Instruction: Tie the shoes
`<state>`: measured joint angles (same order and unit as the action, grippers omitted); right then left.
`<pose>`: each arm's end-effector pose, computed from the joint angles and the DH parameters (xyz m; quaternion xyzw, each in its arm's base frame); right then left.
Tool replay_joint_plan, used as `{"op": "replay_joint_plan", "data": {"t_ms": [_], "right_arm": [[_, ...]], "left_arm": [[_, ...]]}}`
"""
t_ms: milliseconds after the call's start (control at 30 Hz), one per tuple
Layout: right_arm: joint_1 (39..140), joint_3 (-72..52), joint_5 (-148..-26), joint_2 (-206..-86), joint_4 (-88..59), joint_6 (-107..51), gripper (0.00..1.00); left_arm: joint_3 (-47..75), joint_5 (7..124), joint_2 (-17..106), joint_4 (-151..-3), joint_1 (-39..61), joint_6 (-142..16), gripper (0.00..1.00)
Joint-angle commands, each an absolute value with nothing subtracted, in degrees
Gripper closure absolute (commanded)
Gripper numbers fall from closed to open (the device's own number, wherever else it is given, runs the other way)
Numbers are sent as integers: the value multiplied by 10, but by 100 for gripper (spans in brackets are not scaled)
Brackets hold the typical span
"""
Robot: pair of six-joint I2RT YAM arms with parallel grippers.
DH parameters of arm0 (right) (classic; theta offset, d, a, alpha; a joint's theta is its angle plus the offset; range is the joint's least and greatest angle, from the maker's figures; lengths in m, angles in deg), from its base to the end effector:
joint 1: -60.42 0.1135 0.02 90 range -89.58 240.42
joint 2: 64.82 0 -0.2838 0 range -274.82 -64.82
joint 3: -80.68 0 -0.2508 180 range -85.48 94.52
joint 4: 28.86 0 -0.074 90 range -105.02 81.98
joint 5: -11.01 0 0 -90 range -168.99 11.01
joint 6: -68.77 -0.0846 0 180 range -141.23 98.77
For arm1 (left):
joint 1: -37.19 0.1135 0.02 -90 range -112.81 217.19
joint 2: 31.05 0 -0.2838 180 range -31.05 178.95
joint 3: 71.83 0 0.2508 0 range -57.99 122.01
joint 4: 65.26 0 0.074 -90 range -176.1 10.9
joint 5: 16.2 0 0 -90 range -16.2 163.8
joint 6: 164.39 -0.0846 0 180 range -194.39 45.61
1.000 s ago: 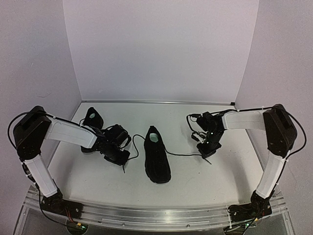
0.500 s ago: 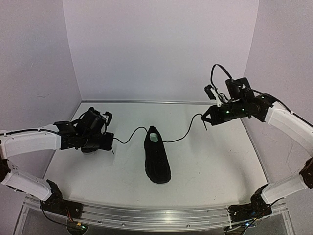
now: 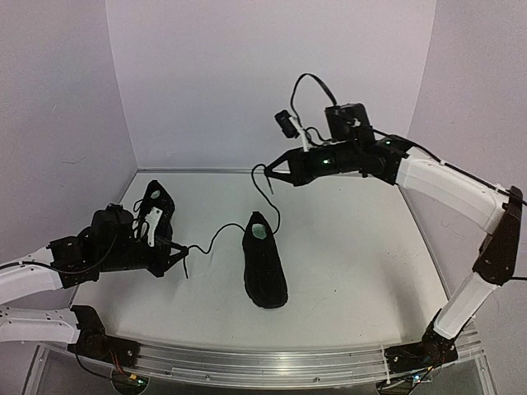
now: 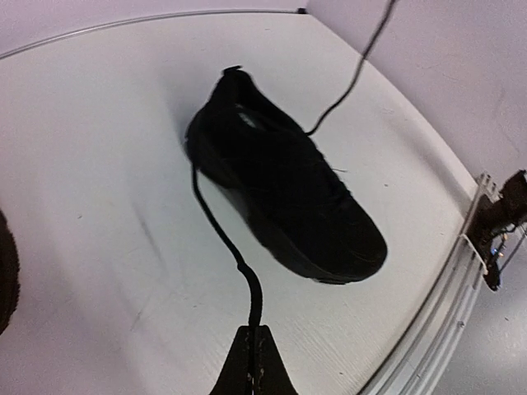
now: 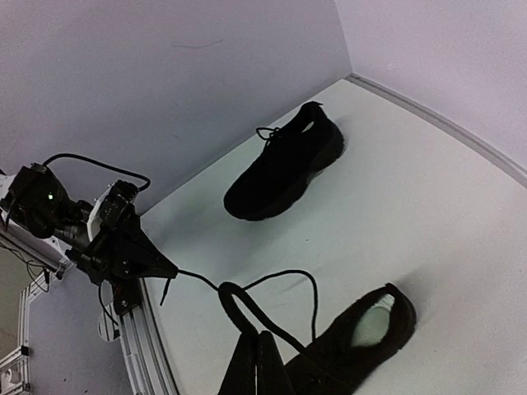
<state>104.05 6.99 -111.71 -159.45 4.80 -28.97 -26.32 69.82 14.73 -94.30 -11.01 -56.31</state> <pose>0.2747 0.3251 0.3928 -0.3949 0.7081 0.4430 0.3825 0.1363 -0.1612 0.2382 0.2410 0.8283 -0.3011 0.4064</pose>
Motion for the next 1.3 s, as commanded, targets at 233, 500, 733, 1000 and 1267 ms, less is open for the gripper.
{"op": "replay_joint_plan", "data": {"t_ms": [233,500,733,1000,1267], "right_arm": [[1146,228,-1138,-1802,-44,-343,100],[1173,292,-1158,-1903,-68,-394,62],[1145,211,-1131,-1807,-67,-378,45],[1068,17,-1090,-1645,-65,-354,47],[1052,-153,-1039,-1572,-80,-376,64]], "left_arm": [[-255,577,213,-871,-206,-603,100],[-267,562,175,-879,-209,-597,100],[-218,542,256,-884,-209,-618,100],[-140,663,349,-816,-207,-578,100],[-29,893,503,-767,-206,-499,100]]}}
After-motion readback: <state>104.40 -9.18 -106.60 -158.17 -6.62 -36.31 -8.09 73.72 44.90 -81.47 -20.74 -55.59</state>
